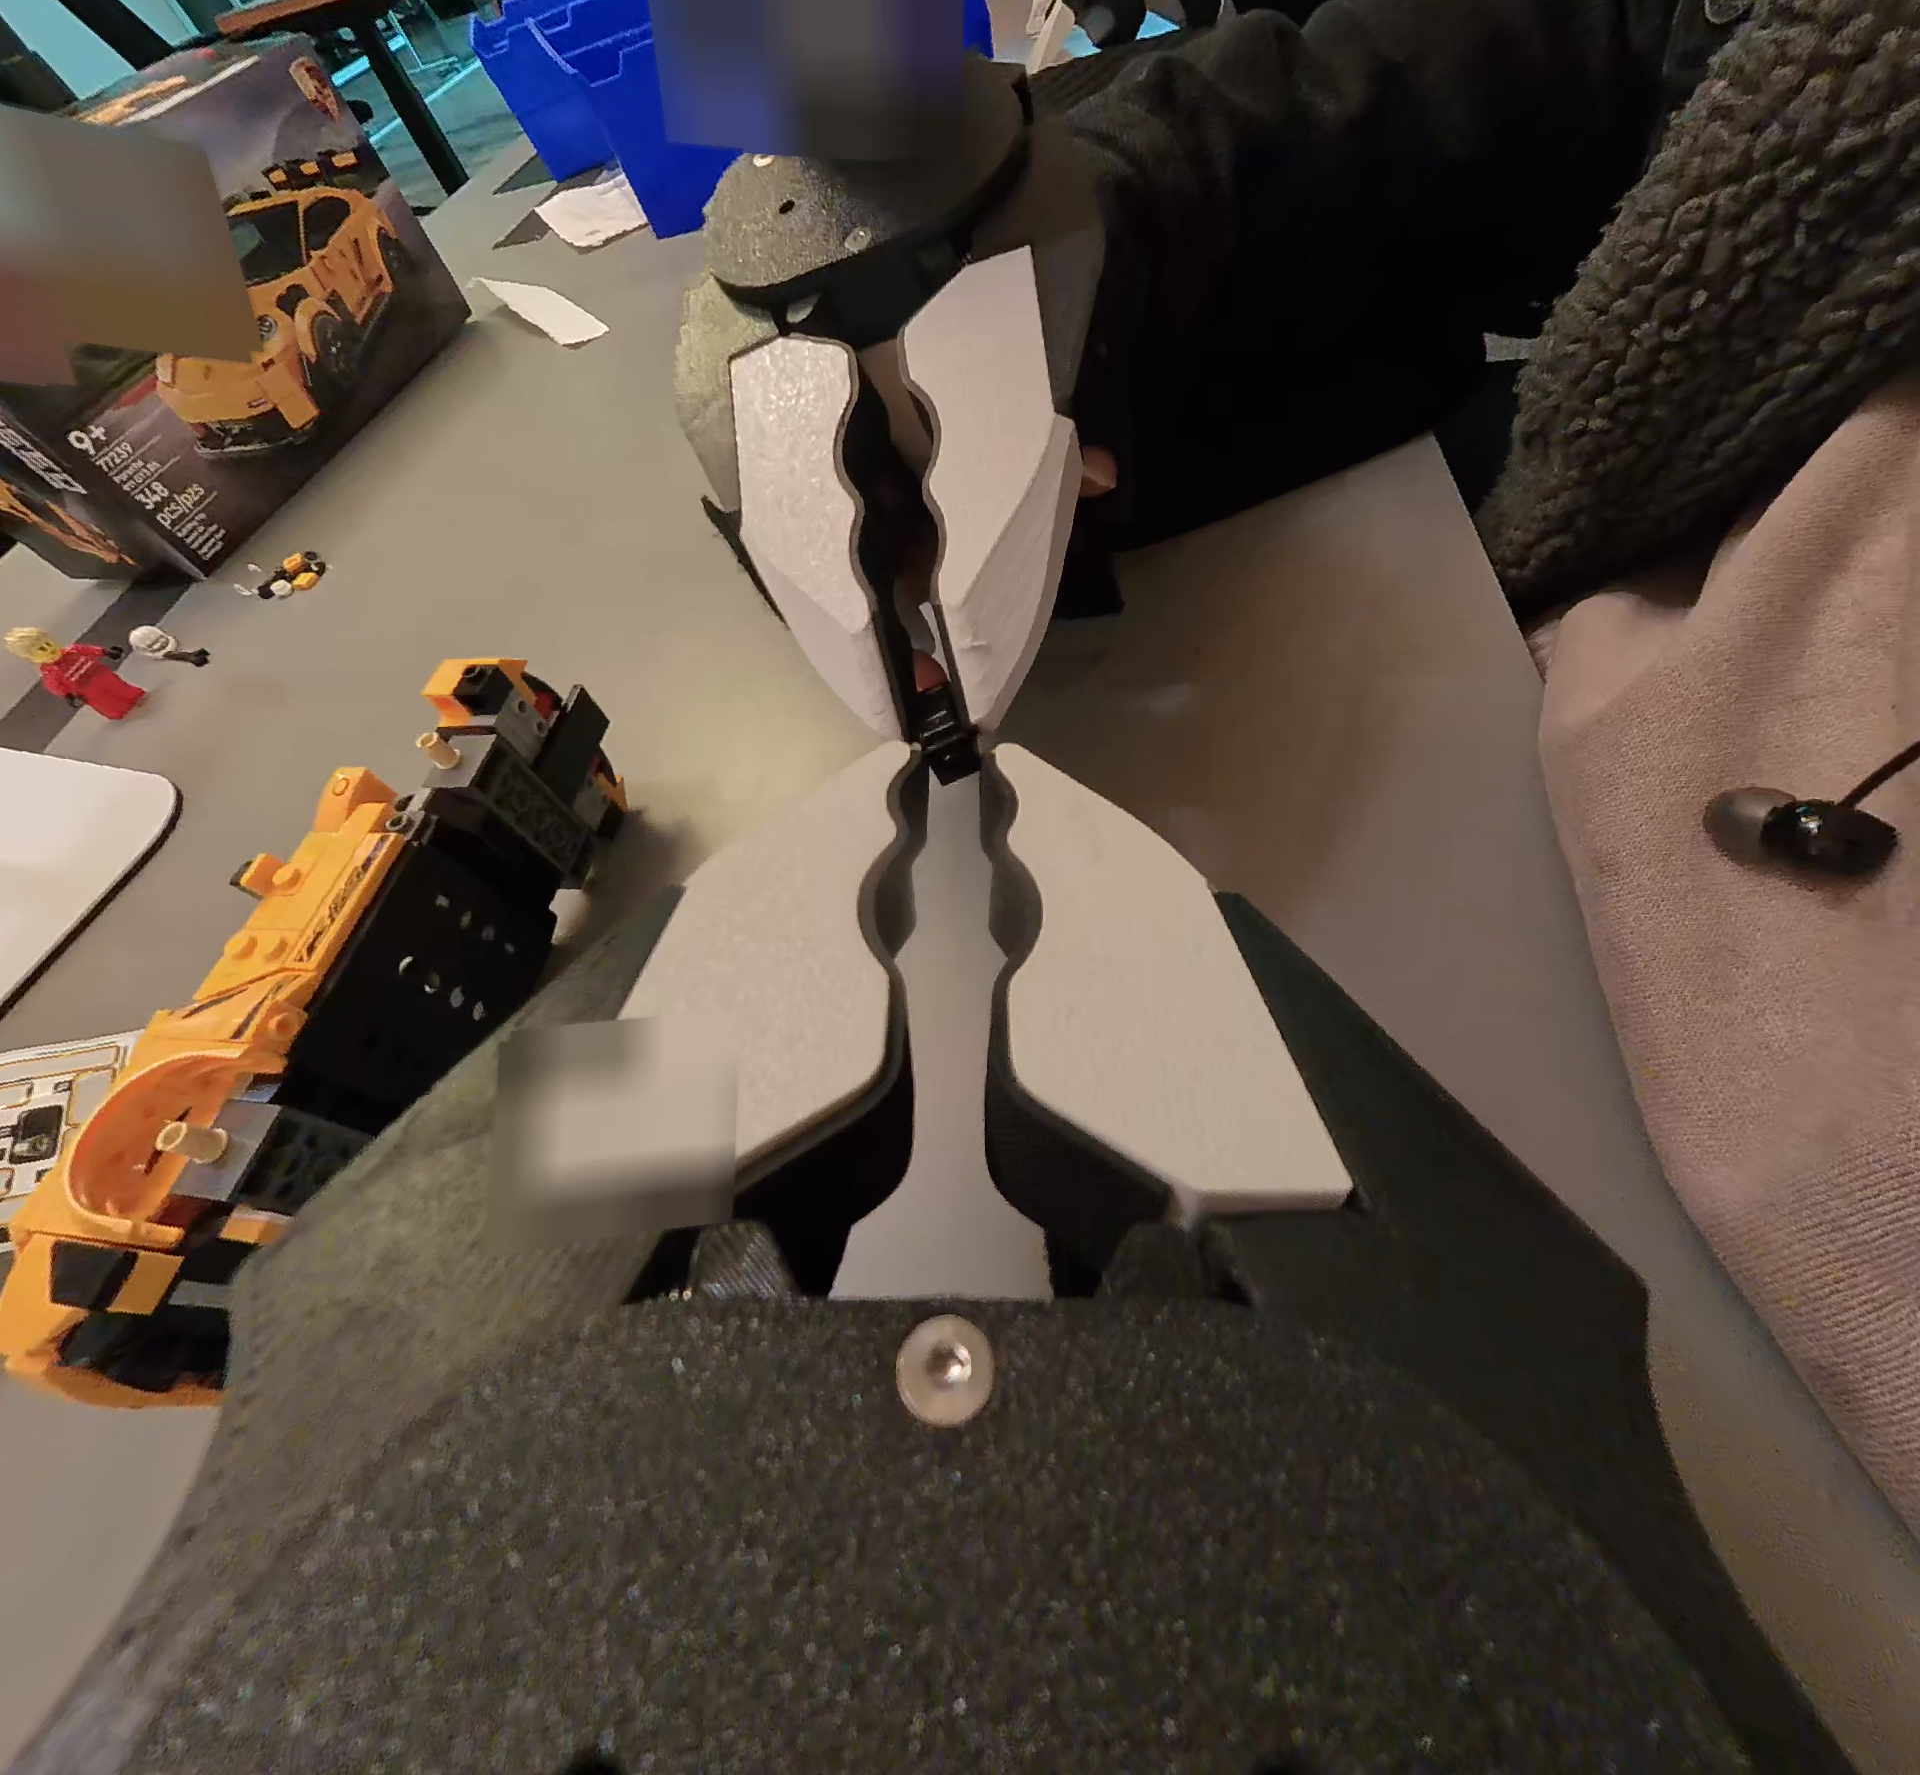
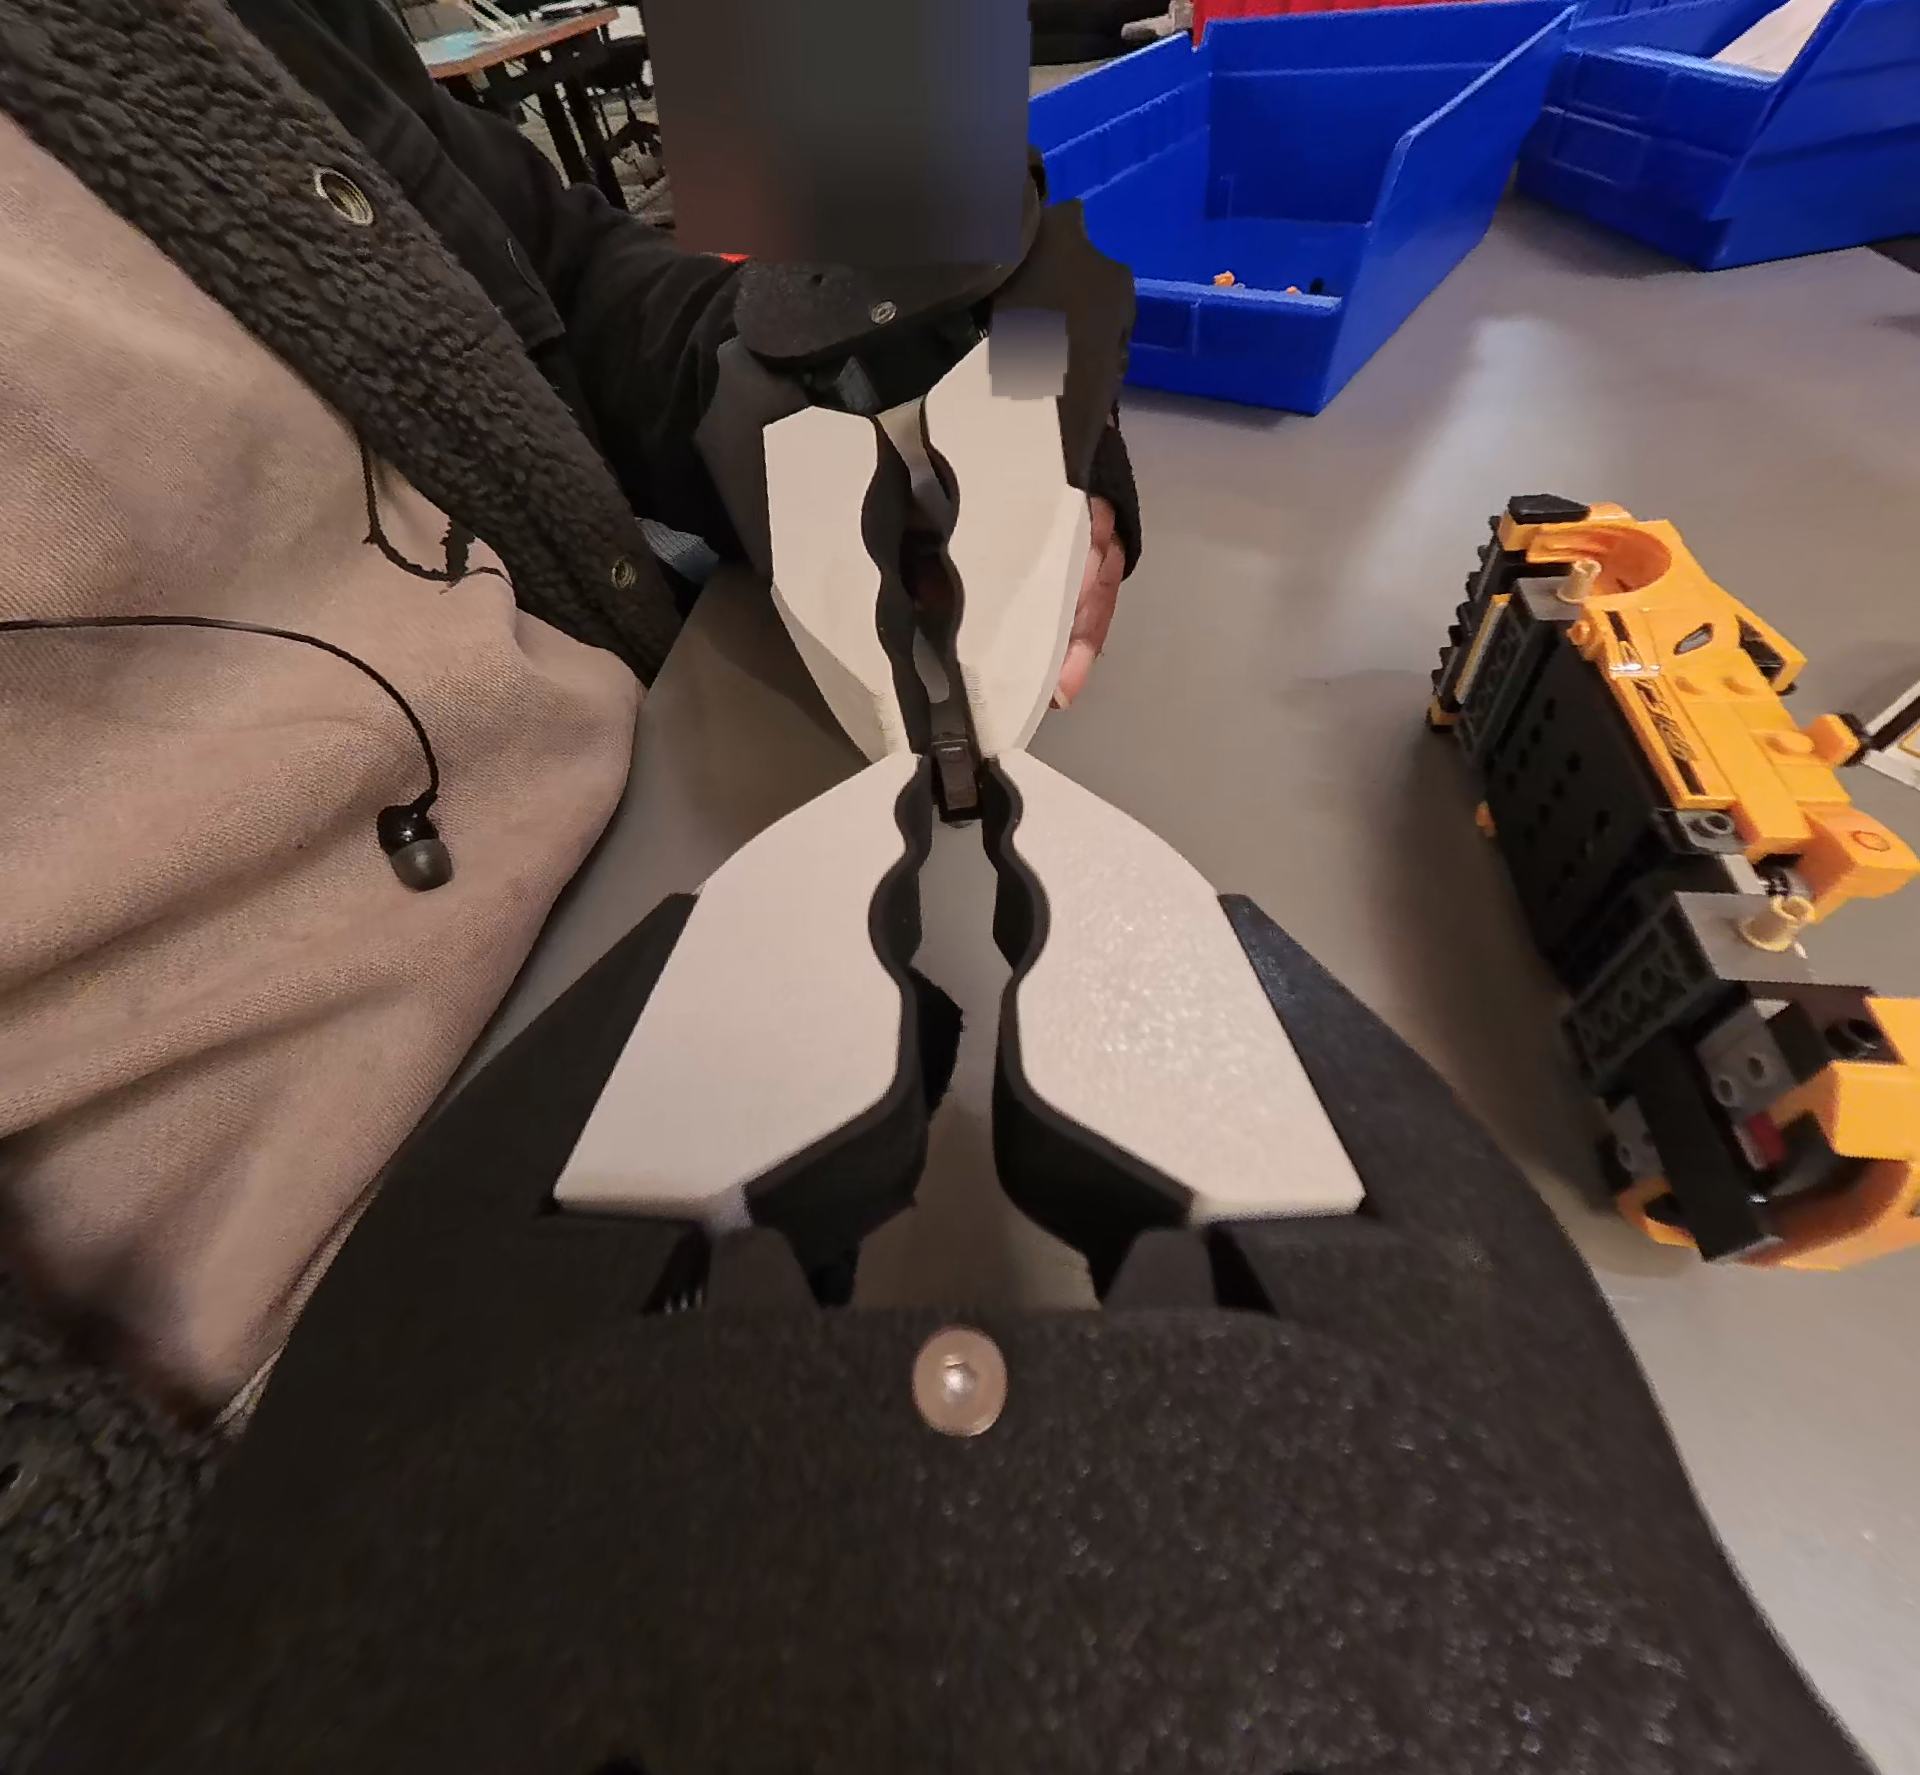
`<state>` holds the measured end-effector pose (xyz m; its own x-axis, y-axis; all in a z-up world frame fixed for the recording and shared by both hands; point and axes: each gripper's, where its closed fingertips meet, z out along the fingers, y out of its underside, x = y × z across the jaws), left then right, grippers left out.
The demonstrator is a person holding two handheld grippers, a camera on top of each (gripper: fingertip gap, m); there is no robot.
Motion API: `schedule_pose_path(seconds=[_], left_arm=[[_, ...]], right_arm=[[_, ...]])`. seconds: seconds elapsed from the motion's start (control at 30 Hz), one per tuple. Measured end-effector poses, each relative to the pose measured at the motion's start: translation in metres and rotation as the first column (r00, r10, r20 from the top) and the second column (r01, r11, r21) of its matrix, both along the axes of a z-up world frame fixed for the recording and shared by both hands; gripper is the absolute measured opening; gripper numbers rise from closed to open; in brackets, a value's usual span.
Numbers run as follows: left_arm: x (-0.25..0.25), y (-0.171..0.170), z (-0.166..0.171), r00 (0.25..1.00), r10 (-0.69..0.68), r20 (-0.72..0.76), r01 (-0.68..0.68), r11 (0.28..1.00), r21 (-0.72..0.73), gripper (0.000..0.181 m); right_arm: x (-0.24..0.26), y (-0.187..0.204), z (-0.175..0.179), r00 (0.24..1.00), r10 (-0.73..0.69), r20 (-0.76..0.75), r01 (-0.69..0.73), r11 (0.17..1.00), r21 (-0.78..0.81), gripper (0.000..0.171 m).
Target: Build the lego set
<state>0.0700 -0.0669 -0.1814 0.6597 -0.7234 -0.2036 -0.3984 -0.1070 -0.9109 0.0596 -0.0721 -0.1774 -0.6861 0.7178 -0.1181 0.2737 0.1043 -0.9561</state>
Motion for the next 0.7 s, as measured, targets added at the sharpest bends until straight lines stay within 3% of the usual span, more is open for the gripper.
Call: schedule_pose_path(seconds=[0.43,0.7], left_arm=[[-0.0085,0.0068,-0.0017,0.999,0.052,0.014,-0.052,0.999,-0.014,0.004],[-0.0041,0.0037,0.0024,0.994,0.016,0.112,-0.009,0.998,-0.060,0.011]], right_arm=[[-0.0013,0.0044,0.0051,1.000,-0.023,-0.022,0.023,1.000,-0.011,0.008],[-0.0020,0.0071,0.0068,0.999,-0.033,-0.038,0.032,0.999,-0.013,0.008]])
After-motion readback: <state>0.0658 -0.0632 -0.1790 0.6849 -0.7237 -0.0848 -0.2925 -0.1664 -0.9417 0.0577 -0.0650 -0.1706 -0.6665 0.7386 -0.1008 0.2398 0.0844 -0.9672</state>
